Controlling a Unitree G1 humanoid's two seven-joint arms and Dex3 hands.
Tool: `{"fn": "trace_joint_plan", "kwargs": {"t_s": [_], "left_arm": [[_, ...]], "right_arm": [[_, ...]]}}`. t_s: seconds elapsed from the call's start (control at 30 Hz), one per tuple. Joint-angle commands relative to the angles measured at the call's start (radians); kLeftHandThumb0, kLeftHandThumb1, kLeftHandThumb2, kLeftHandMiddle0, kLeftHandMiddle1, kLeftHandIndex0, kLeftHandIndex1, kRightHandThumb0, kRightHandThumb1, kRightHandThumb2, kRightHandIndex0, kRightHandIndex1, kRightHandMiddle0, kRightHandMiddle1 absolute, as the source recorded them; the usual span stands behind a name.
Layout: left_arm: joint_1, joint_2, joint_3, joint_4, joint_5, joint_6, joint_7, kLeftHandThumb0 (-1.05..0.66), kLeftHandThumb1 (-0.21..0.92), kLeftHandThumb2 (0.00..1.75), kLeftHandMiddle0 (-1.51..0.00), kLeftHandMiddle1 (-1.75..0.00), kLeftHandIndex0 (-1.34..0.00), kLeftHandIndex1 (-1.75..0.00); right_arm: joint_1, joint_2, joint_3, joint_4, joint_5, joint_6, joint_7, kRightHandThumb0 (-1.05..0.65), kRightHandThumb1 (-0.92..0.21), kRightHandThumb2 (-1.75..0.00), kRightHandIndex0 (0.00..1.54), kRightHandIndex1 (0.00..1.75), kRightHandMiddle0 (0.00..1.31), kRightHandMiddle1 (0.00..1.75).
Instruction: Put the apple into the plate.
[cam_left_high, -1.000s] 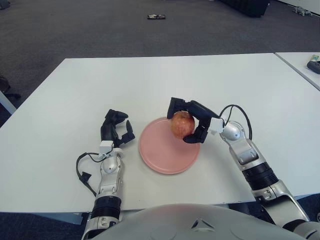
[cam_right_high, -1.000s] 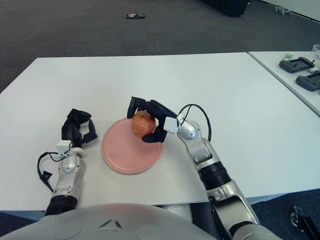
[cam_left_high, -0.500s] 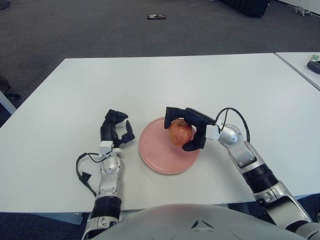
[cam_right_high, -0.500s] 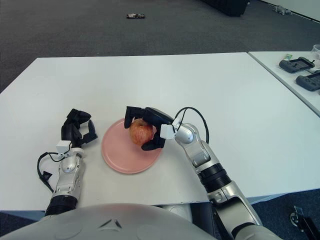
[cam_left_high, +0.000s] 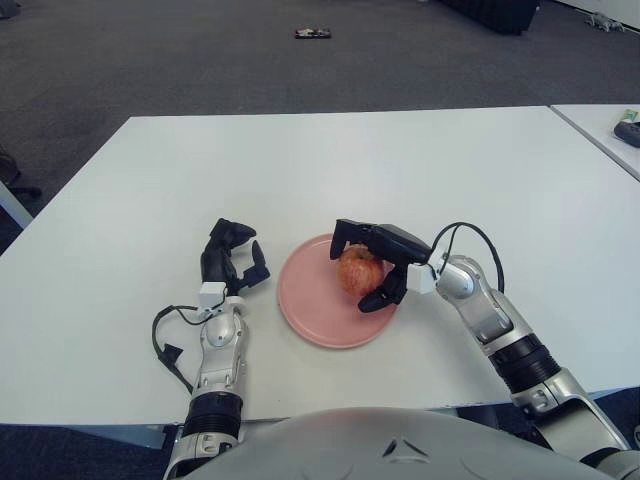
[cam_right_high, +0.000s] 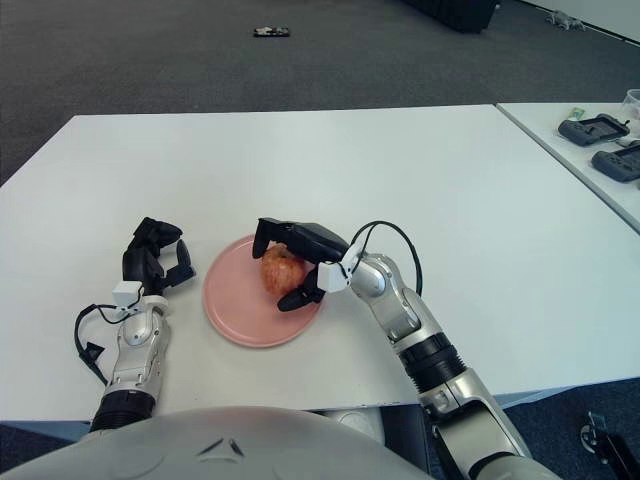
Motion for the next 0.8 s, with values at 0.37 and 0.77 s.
{"fn": "trace_joint_plan", "kwargs": {"t_s": [0.37,0.77], "left_arm": [[0.027,-0.002,0.0,0.034,0.0,0.04,0.008,-0.5,0.28,1.38,-1.23,-1.75,-0.65,-1.75],[0.024,-0.001,0.001,0.05,-0.013,0.007,-0.007,-0.5,0.27,1.38,-1.24,-1.75,-0.65,-1.75]], "right_arm": [[0.012,-0.049,0.076,-0.062,-0.141,0.088,0.039,-0.56,-0.62,-0.98,0.0,0.51,0.02,1.1],[0.036,-0.033,0.078,-0.043,-0.144,0.032,-0.05,-0.89,-0.61,-0.77,0.0,0.0,0.0,0.04]]}}
